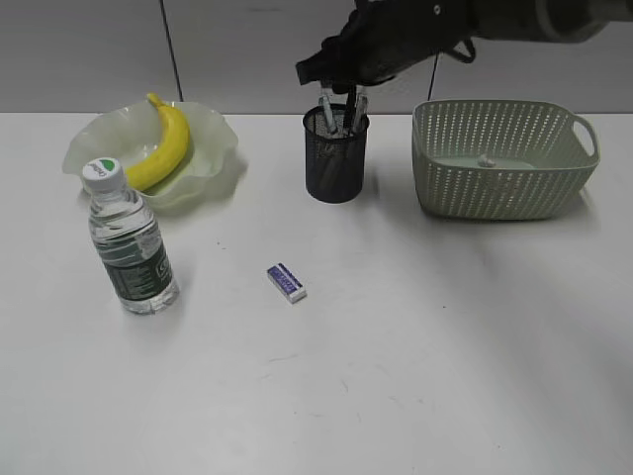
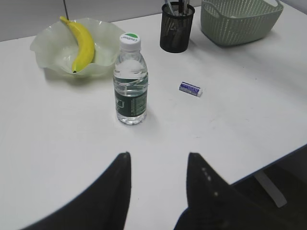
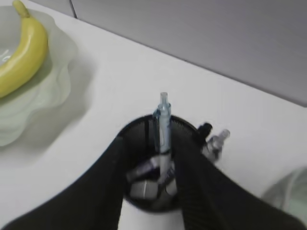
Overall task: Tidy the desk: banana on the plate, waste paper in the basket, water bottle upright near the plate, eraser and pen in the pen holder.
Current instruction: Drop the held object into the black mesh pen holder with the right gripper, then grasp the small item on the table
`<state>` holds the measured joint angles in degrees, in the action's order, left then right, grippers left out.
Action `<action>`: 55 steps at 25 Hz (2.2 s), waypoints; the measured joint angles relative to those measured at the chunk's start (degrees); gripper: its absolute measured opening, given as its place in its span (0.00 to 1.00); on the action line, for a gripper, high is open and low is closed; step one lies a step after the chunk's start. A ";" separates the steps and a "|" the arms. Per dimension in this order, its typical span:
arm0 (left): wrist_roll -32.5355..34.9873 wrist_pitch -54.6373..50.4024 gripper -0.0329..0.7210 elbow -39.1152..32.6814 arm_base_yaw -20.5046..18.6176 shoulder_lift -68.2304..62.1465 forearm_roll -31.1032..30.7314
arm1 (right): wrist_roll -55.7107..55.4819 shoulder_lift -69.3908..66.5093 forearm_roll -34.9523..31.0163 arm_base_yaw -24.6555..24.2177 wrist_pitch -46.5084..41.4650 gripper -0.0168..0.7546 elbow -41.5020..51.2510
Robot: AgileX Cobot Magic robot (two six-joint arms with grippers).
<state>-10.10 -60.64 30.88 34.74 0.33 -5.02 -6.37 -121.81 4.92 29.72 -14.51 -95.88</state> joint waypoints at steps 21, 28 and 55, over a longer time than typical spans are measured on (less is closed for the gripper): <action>0.00 0.00 0.43 0.00 0.00 0.00 -0.05 | 3.29 44.71 -1.11 0.00 -45.65 0.40 33.25; 0.00 0.00 0.43 0.00 0.00 0.00 -0.05 | 3.41 70.23 -1.11 0.00 -46.99 0.40 53.43; 0.00 26.85 0.43 18.98 0.43 -69.64 20.07 | 6.02 122.21 -2.20 0.28 -45.22 0.34 66.71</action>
<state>-10.10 -33.78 49.86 35.17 -69.30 15.05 -0.34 0.39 2.72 30.01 -59.73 -29.17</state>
